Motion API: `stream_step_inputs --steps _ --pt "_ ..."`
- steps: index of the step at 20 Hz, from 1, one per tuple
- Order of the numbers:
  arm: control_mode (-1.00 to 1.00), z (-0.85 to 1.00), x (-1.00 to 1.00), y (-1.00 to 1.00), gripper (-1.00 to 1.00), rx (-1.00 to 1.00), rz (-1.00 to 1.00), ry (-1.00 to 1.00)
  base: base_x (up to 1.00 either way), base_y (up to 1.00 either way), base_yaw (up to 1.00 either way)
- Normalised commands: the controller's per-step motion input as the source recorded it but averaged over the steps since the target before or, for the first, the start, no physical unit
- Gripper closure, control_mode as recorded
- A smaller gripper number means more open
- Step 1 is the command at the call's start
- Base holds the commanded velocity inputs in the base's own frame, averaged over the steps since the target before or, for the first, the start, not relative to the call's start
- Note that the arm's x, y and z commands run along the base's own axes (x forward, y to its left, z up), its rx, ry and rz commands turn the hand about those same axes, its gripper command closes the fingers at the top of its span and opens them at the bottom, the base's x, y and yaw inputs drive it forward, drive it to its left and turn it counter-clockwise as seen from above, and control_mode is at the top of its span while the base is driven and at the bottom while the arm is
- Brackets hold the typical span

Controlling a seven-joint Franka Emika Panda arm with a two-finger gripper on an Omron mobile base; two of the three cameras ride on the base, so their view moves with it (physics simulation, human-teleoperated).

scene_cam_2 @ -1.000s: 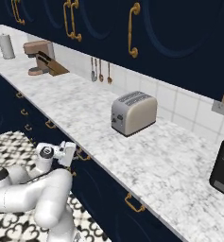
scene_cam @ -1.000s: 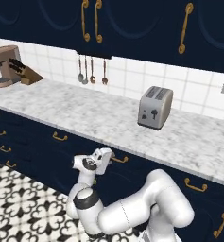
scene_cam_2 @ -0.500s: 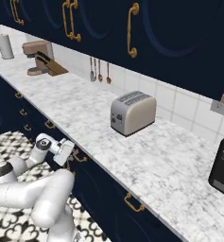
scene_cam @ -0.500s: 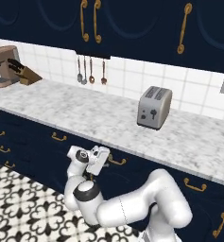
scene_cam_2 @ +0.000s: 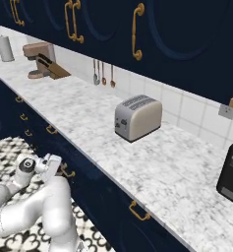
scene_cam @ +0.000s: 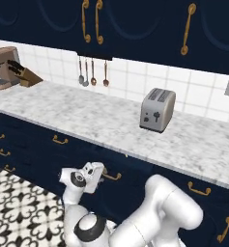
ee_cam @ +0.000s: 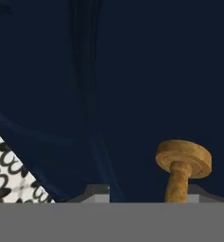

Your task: Take a straw from the drawer in front and place it inside the glass cup on the dining counter.

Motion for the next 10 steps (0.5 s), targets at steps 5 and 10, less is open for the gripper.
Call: stream_step_inputs --steps 5,10 --pt "-1.00 -1.00 -1.00 1.00 1.00 0.00 0.25 0.00 0.00 0.00 0.00" --pt "-1.00 -1.00 -1.00 1.00 1.00 0.00 0.25 0.00 0.00 0.00 0.00"
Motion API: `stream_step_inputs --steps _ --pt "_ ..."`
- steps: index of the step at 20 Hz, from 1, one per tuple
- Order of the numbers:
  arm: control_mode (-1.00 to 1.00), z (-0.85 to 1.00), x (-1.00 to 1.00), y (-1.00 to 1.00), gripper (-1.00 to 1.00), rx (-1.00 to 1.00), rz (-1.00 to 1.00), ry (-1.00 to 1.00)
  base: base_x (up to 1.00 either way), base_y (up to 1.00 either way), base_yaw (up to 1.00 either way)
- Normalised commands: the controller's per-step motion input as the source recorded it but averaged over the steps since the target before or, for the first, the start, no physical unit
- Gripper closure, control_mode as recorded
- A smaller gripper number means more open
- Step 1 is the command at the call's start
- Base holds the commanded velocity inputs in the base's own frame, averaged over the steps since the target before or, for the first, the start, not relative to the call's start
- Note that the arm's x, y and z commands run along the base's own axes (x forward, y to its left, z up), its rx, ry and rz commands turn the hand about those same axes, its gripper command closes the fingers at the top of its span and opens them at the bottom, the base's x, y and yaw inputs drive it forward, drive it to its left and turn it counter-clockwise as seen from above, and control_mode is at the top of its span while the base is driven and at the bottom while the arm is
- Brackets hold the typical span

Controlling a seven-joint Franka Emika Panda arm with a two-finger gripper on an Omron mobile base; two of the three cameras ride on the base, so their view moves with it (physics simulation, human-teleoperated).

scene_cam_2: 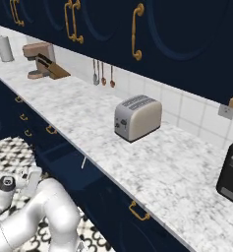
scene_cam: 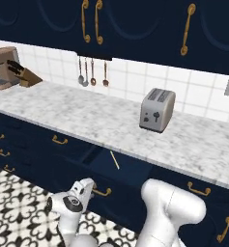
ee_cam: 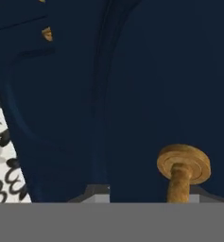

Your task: Take a straw from the drawer in front and place it inside the glass cup on the dining counter.

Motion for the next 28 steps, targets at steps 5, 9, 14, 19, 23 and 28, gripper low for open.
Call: stream_step_inputs --steps 5,9,14,19,23,28 --pt "-1.00 -1.00 -1.00 1.00 1.00 -0.04 0.27 0.00 0.00 0.00 0.00" --pt "-1.00 -1.00 -1.00 1.00 1.00 -0.09 0.30 0.00 0.00 0.00 0.00" --pt "-1.00 -1.00 -1.00 1.00 1.00 -0.09 0.33 0.02 0.00 0.00 0.00" --pt "-1.00 -0.50 -0.91 0.96 -1.00 -0.03 0.26 0.00 0.00 0.00 0.00" --pt "-1.00 0.34 -0.73 0.46 -1.00 0.15 0.16 0.00 0.00 0.00 0.00" --pt "-1.00 0.98 0.00 -0.08 -1.00 0.44 0.01 0.47 0.00 0.00 0.00"
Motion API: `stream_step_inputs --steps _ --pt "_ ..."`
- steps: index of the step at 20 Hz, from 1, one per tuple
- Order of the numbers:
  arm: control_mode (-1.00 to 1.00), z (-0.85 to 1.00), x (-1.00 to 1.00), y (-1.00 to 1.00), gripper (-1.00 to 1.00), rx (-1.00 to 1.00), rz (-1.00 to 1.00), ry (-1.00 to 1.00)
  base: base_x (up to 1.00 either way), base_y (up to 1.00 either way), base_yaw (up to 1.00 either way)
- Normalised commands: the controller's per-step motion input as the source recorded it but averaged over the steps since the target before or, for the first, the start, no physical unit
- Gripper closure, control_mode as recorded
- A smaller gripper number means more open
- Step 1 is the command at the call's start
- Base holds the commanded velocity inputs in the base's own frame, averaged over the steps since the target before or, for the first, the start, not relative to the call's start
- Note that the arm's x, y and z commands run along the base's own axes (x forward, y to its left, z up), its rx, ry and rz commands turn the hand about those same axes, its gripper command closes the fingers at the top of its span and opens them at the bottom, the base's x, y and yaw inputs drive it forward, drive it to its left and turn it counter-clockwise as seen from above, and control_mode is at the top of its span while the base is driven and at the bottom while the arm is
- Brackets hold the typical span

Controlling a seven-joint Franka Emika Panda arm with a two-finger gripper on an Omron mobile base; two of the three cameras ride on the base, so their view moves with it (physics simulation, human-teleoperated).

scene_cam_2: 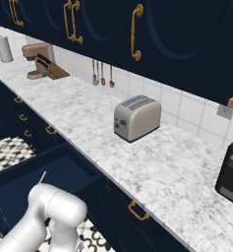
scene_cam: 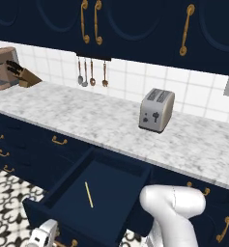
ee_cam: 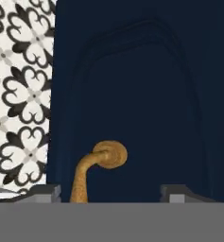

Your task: Take a straw from the drawer in front and place it inside the glass cup on the dining counter.

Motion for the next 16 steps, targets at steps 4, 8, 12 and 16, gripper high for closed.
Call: stream_step_inputs --steps 4,8,12,16 --pt "-1.00 1.00 0.14 -0.26 -1.00 0.49 0.01 0.71 0.00 0.00 0.00" --pt "-1.00 1.00 0.00 -0.20 -1.00 0.54 0.05 0.63 0.00 0.00 0.00" --pt "-1.00 0.99 -0.13 -0.17 -1.00 0.43 -0.03 0.48 0.00 0.00 0.00" --pt "-1.00 0.62 -0.22 -0.24 -1.00 0.36 -0.43 0.21 0.00 0.00 0.00"
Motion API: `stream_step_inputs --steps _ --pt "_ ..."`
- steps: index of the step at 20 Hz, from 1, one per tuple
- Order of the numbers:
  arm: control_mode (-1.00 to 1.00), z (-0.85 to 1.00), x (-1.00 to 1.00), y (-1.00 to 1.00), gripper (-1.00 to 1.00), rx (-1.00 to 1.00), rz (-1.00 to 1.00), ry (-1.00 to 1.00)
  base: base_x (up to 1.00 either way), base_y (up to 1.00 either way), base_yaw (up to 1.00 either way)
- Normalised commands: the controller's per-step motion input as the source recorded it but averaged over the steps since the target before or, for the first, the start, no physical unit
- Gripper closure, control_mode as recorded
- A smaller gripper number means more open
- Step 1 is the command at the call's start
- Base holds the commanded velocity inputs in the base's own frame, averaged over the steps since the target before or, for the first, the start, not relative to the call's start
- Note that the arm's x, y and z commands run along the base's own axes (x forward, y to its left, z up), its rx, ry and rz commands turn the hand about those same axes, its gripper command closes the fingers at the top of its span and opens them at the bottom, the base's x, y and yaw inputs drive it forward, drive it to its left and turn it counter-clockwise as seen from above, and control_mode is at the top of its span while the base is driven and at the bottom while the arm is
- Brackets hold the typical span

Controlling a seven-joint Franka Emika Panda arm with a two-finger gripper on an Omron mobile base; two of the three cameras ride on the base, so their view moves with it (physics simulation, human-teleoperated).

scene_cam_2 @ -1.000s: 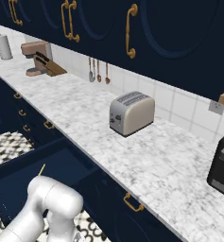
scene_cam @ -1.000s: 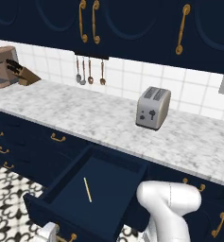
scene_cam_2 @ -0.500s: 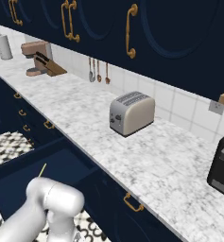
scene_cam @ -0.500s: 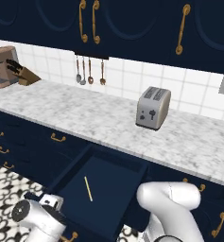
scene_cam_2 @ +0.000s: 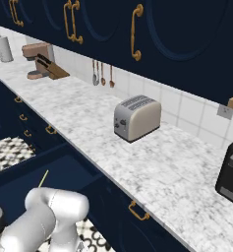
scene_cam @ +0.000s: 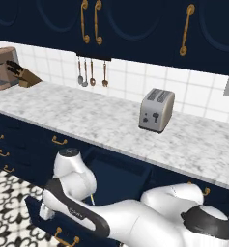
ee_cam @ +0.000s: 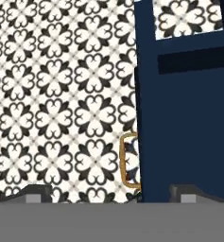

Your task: Take a straw from the drawer in front and place it inside the glass cup on the dining counter.

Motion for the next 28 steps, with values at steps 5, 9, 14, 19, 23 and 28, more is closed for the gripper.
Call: stream_step_inputs --steps 5,9,14,19,23,28 --pt "-1.00 0.23 -0.02 -0.25 -1.00 0.16 -0.88 0.16 0.00 0.00 0.00" --pt "-1.00 0.14 0.01 -0.50 -1.00 0.00 -0.79 0.15 0.00 0.00 0.00" --pt "-1.00 0.69 0.36 -0.57 -1.00 -0.16 -0.65 0.38 0.00 0.00 0.00" --pt "-1.00 0.56 0.41 -0.64 -1.00 -0.42 -0.41 0.44 0.00 0.00 0.00" --pt "-1.00 0.14 0.57 -0.25 -1.00 -0.54 -0.27 0.40 0.00 0.00 0.00" --pt "-1.00 -0.42 0.56 0.16 -1.00 -0.36 -0.03 -0.01 0.00 0.00 0.00"
